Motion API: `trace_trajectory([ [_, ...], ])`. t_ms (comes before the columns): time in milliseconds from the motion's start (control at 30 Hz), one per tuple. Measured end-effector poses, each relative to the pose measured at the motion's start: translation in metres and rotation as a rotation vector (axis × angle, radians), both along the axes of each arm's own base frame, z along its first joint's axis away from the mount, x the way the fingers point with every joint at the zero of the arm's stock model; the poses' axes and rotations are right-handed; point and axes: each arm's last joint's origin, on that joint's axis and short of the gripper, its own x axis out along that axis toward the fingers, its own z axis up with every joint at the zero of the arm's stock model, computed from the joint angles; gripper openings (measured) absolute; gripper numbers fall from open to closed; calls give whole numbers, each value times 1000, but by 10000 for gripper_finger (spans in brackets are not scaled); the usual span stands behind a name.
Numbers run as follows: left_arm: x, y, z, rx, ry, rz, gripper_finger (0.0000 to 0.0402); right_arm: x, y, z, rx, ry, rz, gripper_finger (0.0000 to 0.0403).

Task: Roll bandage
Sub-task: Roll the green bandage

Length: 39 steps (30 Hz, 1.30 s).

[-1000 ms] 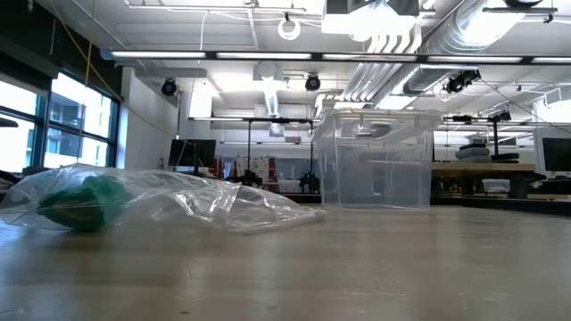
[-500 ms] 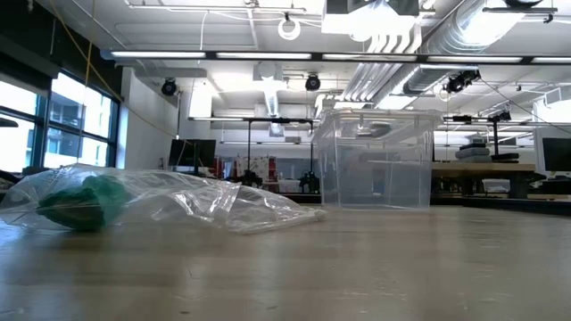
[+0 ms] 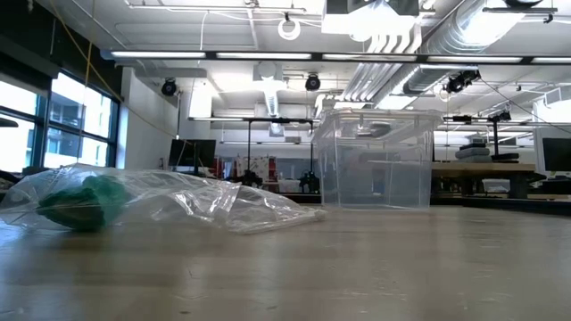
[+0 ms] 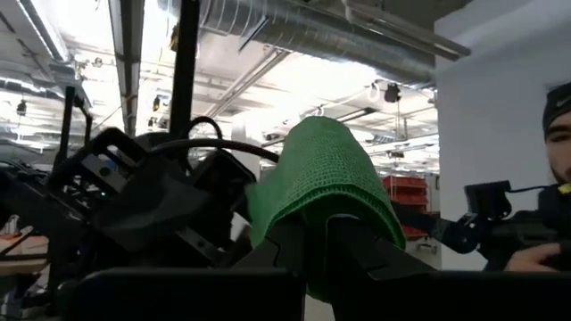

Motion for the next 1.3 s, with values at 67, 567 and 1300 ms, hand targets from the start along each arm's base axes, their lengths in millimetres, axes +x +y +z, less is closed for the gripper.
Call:
trace_trajectory([
  [67,3,2,0,-4,-1,8,14,1,0,0,8,4,5,197],
  [567,18,12,13,-6,-48,13,15,7,-6,1,50,-15,122,126],
  [1300,18,13,13,-2,-53,18,15,13,-13,1,36,-11,28,142],
])
